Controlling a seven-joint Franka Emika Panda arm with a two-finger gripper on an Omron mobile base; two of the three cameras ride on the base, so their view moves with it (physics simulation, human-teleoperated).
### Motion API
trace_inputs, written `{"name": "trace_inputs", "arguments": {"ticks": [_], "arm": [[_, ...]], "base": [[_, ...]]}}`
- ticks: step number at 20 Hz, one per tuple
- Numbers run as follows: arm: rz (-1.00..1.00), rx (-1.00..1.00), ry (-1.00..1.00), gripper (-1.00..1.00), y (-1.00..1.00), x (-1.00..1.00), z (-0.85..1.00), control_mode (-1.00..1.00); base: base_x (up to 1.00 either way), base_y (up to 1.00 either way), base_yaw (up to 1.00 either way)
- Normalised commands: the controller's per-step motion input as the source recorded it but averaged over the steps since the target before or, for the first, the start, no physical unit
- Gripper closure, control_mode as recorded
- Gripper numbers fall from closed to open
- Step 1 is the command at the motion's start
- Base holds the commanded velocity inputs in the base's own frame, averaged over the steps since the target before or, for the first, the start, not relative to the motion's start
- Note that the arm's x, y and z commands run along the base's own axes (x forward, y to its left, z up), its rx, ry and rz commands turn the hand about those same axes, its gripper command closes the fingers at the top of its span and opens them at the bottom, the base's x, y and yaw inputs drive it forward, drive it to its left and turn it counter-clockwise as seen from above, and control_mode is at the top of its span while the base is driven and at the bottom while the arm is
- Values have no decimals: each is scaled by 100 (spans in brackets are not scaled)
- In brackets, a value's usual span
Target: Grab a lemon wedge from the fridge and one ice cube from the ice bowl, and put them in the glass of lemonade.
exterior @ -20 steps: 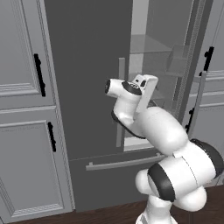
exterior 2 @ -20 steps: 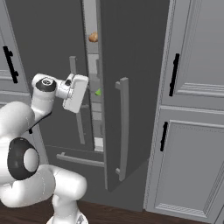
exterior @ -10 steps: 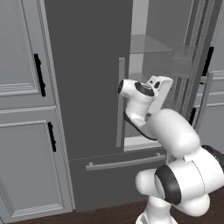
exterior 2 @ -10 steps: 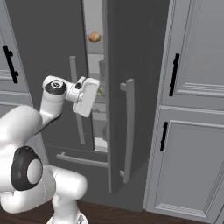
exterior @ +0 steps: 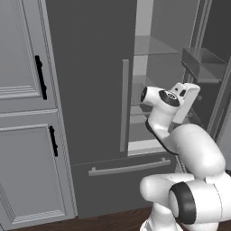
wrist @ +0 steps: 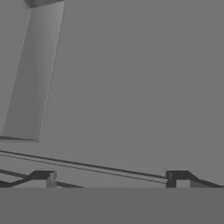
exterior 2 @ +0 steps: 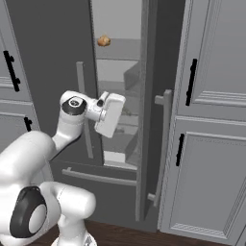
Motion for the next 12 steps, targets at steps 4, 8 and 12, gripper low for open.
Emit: {"name": "trace_inputs", "arguments": {"ticks": [4, 8, 12], "arm": [[-1, -6, 3, -100, -3, 0, -33, -100], [3, -16, 8, -100, 79, 31, -25, -100], [0, -15, 17, -100, -2, 78, -16, -100]], "base": [[0, 0, 0], [0, 0, 0], [0, 0, 0]]}}
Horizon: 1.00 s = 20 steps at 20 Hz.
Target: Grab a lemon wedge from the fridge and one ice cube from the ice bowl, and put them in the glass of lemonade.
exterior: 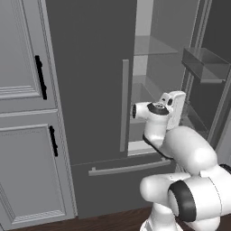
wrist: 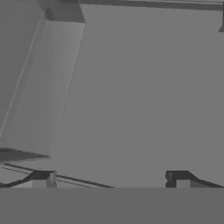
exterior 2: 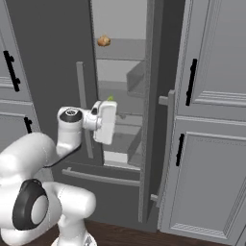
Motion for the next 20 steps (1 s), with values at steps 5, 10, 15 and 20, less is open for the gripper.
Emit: {"name": "trace_inputs", "arguments": {"ticks": [5, 10, 15, 20], "arm": [[-2, -5, 30, -100, -77, 82, 0, -100], [-4, 0, 28, -100, -78, 24, -7, -100], [-3, -4, 32, -100, -60, 2, -6, -100], [-4, -5, 32, -100, -59, 4, -8, -100]], "base": [[0, 0, 0], [0, 0, 0], [0, 0, 0], [0, 0, 0]]}}
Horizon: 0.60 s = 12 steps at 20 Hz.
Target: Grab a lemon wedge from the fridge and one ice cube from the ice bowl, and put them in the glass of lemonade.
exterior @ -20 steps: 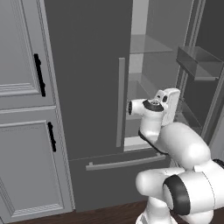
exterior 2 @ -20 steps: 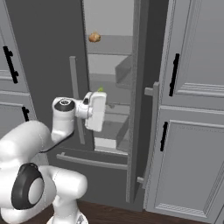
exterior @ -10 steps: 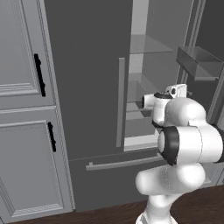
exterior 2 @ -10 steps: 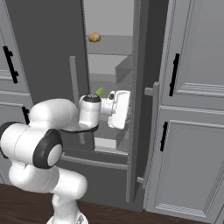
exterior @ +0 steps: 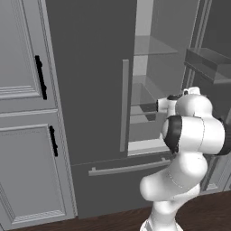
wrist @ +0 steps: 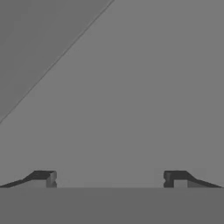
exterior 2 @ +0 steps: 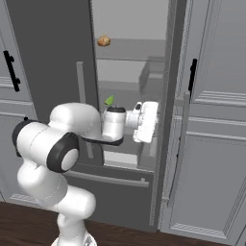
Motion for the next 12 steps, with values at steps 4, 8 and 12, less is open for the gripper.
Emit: {"name": "trace_inputs", "arguments": {"ticks": [4, 8, 12], "arm": [[-4, -3, 30, -100, -43, 0, -3, -100], [0, -1, 18, -100, 4, 0, 1, -100], [0, 0, -5, -100, 89, -9, 9, -100]], "base": [[0, 0, 0], [0, 0, 0], [0, 0, 0]]}}
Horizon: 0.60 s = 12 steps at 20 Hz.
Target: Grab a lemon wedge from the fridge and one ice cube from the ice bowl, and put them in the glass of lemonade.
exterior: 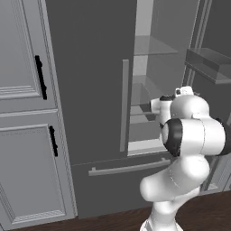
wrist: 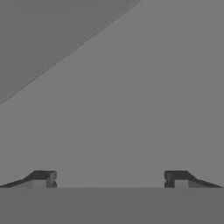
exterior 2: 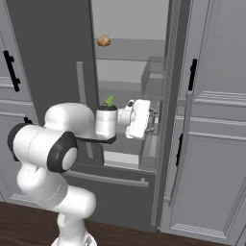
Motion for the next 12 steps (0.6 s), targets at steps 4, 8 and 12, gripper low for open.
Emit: {"name": "trace_inputs", "arguments": {"ticks": [4, 8, 12], "arm": [[0, 0, -24, -100, 100, -18, 21, -100], [0, 10, -38, -100, 98, -2, 34, -100], [-8, 36, -51, -100, 61, -1, 19, -100]], "base": [[0, 0, 0], [0, 0, 0], [0, 0, 0]]}}
